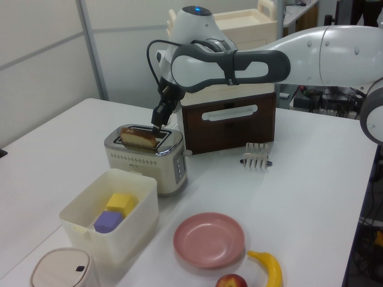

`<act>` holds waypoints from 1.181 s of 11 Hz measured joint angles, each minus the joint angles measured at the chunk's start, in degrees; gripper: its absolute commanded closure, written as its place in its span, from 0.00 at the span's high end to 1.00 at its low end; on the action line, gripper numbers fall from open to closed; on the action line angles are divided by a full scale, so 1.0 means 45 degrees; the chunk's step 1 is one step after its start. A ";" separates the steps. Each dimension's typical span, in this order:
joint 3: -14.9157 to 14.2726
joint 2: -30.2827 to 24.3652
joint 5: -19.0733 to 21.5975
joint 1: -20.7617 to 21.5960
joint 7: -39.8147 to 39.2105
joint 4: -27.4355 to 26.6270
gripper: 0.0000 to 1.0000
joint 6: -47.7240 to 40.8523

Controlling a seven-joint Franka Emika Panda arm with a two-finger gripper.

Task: Put the bread in the toaster
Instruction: 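Position the held bread slice above a toaster slot, then lower the bread slice into the toaster slot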

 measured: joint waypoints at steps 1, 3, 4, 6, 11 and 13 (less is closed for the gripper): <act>0.0000 0.0001 0.0000 0.0001 0.0000 -0.0002 0.54 0.0000; 0.0012 0.0040 0.0000 0.0031 0.0000 -0.0021 0.54 0.0000; 0.0054 0.0093 0.0000 0.0080 0.0000 -0.0030 0.54 0.0029; 0.0100 0.0331 0.0000 0.0381 0.0002 -0.0075 0.54 0.0521; 0.0036 0.1167 -0.0003 0.0653 0.0136 -0.0084 0.53 0.2768; -0.0019 0.1155 -0.0003 0.0503 0.0209 -0.0037 0.53 0.3300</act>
